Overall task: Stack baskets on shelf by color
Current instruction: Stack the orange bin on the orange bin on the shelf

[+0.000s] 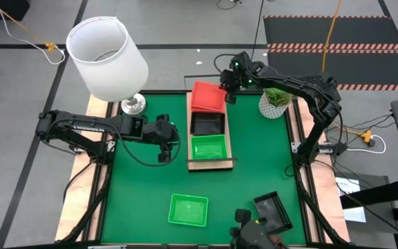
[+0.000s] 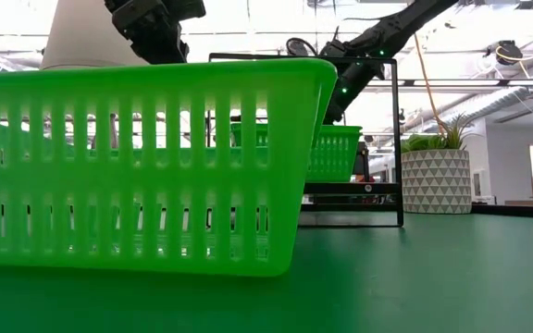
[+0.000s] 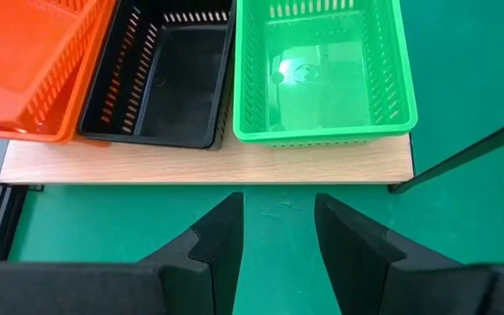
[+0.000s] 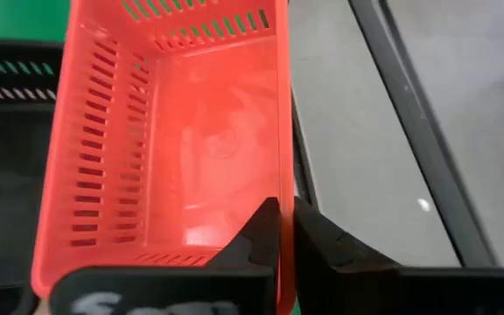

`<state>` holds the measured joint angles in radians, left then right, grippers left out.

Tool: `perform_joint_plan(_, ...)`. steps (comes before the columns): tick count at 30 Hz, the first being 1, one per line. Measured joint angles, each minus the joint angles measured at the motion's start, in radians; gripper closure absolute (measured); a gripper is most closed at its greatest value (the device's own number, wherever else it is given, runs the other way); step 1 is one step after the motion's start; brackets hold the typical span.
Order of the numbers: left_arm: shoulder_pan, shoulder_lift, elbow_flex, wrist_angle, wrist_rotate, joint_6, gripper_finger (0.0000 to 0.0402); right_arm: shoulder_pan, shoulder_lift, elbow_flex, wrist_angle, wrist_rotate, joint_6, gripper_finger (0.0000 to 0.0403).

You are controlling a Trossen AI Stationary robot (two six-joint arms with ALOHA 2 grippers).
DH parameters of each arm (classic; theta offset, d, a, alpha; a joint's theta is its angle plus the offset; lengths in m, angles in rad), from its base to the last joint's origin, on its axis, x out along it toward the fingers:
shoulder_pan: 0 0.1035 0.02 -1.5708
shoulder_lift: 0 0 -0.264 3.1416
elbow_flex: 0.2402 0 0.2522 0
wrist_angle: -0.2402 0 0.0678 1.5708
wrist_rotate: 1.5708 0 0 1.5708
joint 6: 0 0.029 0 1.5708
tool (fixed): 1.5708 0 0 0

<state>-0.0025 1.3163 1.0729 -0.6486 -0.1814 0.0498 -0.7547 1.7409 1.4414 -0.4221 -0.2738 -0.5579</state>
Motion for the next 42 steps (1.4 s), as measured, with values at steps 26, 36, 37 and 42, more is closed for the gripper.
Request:
perform_joint_plan(26, 0.0, 0.0, 0.0, 0.024, 0.0, 0.017, 0.0256, -0.04, -0.001, 0.0, -0.027, -0.114, 0.024, 0.0311)
perform_joint_plan(36, 0.0, 0.0, 0.0, 0.023, 0.001, 0.016, 0.0256, -0.016, -0.002, 0.0, -0.016, -0.042, 0.039, 0.0359)
perform_joint_plan(37, 0.0, 0.0, 0.0, 0.023, 0.001, 0.016, 0.0256, -0.015, -0.002, 0.0, -0.016, -0.043, 0.042, 0.0376)
perform_joint_plan(42, 0.0, 0.0, 0.0, 0.023, 0.001, 0.015, 0.0256, -0.013, -0.002, 0.0, -0.015, -0.046, 0.063, 0.0386)
